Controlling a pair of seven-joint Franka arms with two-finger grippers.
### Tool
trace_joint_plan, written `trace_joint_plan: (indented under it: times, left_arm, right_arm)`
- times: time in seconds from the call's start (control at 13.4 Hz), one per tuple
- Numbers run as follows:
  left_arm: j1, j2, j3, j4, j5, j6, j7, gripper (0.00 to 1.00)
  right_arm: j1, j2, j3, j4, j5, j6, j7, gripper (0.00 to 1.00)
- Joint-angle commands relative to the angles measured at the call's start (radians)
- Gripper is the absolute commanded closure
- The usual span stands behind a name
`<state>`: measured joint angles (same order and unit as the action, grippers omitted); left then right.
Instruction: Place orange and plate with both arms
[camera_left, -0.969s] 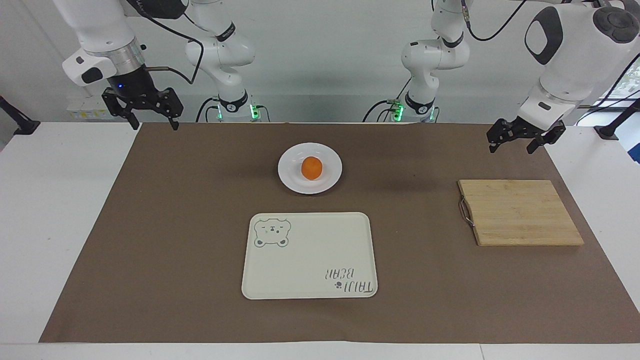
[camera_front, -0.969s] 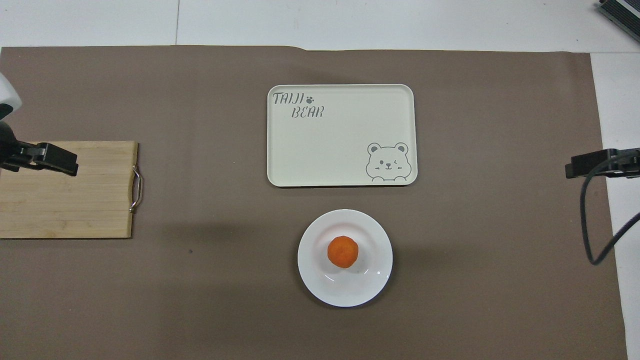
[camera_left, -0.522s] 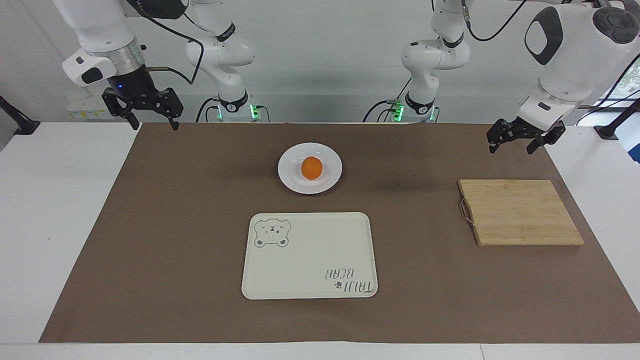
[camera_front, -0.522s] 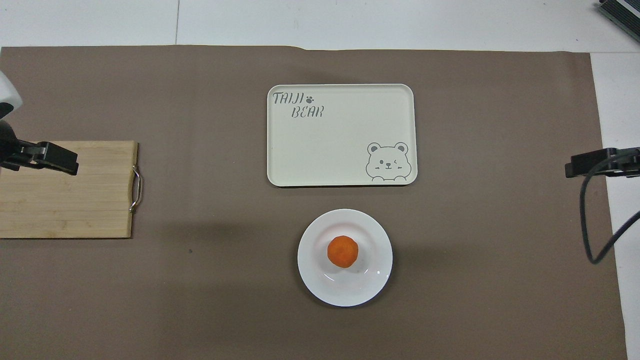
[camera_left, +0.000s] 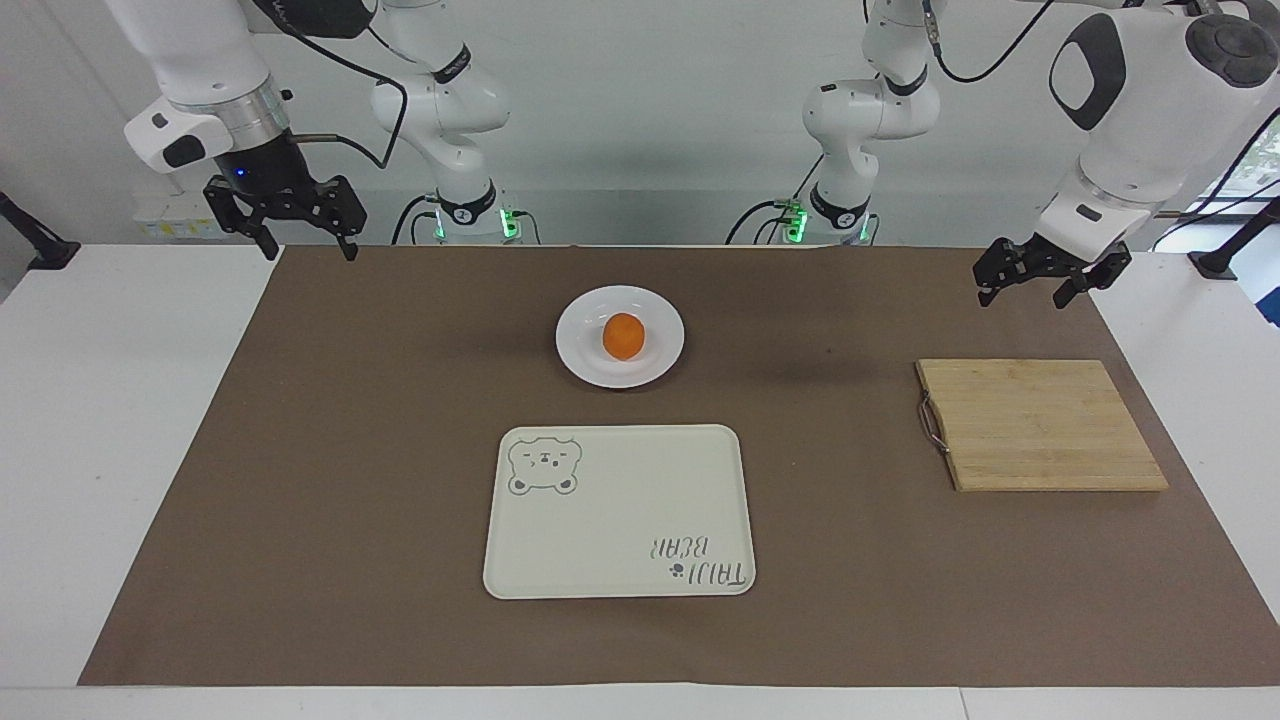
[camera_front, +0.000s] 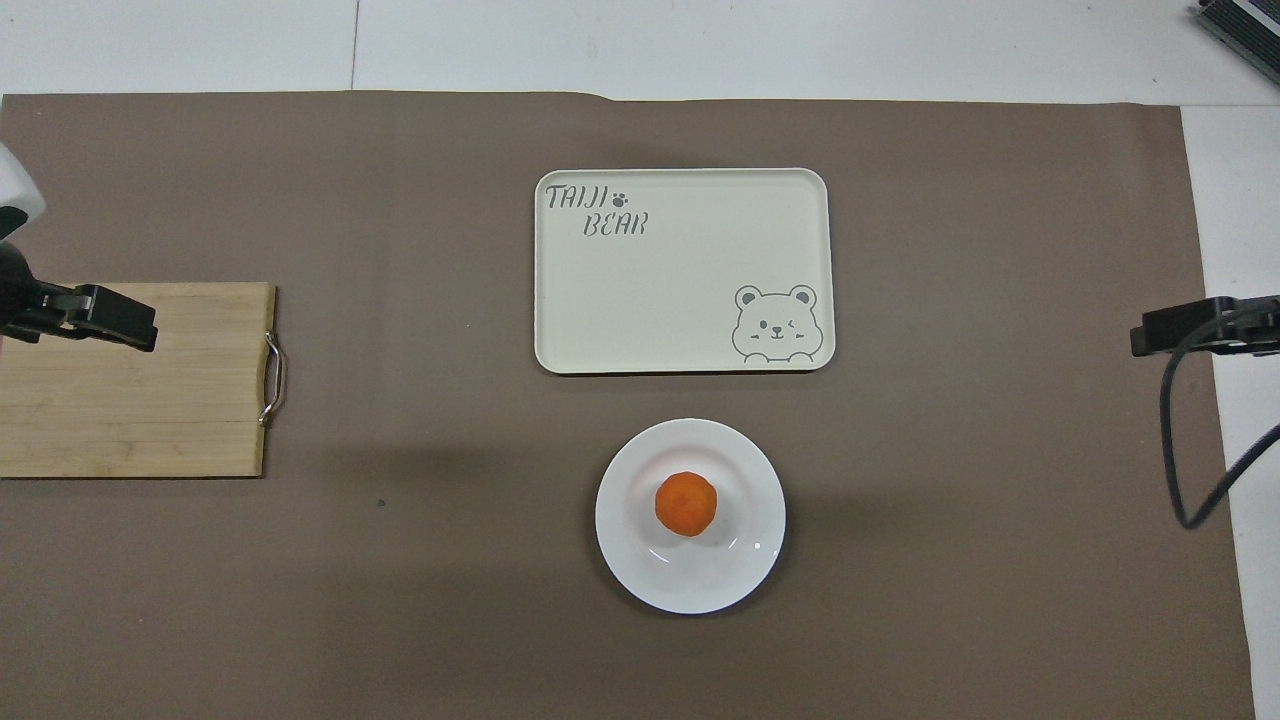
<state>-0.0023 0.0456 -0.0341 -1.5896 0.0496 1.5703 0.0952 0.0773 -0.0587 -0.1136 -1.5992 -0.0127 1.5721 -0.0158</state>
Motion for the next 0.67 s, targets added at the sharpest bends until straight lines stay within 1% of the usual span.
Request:
trace_joint_plan:
  times: [0.0,0.6]
  left_arm:
    - [0.008,0.016,-0.006,0.030,0.013,-0.019,0.012,0.00]
    - [0.010,0.011,-0.006,0.036,0.010,-0.001,0.003,0.00]
  right_arm:
    - [-0.001,0.002,0.002,0.007,-0.009,-0.014,0.020,0.00]
    - [-0.001,0.002,0.002,0.007,-0.009,-0.012,0.019,0.00]
